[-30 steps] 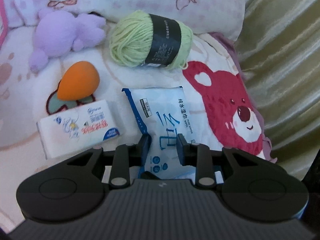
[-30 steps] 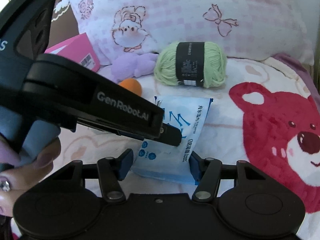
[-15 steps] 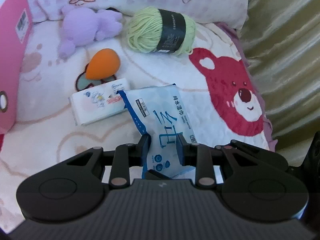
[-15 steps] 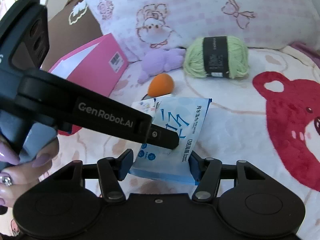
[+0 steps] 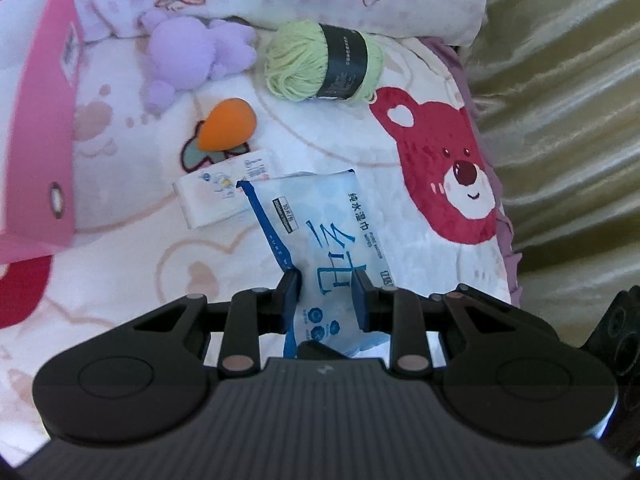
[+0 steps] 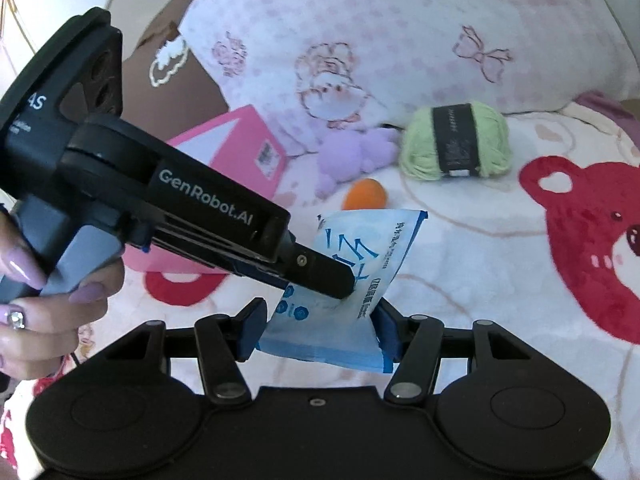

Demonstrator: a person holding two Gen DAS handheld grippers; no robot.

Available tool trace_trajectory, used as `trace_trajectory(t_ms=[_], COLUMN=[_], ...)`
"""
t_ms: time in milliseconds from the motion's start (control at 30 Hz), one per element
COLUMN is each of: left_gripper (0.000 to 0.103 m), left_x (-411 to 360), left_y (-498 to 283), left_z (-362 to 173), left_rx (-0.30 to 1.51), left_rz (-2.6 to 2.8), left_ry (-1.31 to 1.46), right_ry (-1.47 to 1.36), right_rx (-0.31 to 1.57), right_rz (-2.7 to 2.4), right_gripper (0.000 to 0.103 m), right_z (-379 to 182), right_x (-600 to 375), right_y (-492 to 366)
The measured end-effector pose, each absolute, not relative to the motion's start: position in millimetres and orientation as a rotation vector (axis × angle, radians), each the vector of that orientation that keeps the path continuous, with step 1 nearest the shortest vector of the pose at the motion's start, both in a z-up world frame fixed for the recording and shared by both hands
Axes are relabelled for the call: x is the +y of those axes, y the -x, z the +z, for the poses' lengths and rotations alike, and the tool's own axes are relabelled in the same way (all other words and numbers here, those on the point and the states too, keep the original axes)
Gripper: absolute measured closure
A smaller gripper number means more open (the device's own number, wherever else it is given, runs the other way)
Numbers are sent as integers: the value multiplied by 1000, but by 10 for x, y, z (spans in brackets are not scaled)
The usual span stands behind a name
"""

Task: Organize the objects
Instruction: 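Lift the wet-wipe pack with the left gripper toward the pink box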

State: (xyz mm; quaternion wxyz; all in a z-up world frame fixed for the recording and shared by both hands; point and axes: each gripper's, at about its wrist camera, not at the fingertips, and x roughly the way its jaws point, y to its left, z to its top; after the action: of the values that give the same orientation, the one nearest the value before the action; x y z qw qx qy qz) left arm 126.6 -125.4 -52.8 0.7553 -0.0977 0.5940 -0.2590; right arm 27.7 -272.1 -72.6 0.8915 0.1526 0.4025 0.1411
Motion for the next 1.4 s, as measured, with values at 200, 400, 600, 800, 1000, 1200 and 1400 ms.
trace_trajectory(t_ms=[200, 400, 600, 800, 1000, 1200, 1400], left_gripper=[77, 77, 77, 77, 77, 77, 77], left_x=[-1032, -825, -574, -271, -19, 257, 550], left_y=[-1108, -927, -725, -540, -438, -342, -335], left_z=[-270, -99, 92, 283, 421, 544, 666], left_rx=[1265, 1253, 1233, 1177, 1165, 1154, 1147], left_rz=[-542, -516, -476, -442, -407, -390, -375], left_ry=[184, 172, 168, 225, 227, 249, 266], right_ry=[-313, -349, -353, -352, -327, -308, -289], right_rx=[828, 865, 873, 837, 830, 820, 830], right_rz=[333, 344, 387, 418, 452, 502, 537], right_gripper=[40, 40, 40, 40, 41, 41, 41], right_z=[-526, -347, -211, -31, 33, 136, 267], right_x=[-2522, -2326, -2082, -1900, -1607, -1374, -1144], right_y=[-234, -187, -122, -49, -8, -3, -88])
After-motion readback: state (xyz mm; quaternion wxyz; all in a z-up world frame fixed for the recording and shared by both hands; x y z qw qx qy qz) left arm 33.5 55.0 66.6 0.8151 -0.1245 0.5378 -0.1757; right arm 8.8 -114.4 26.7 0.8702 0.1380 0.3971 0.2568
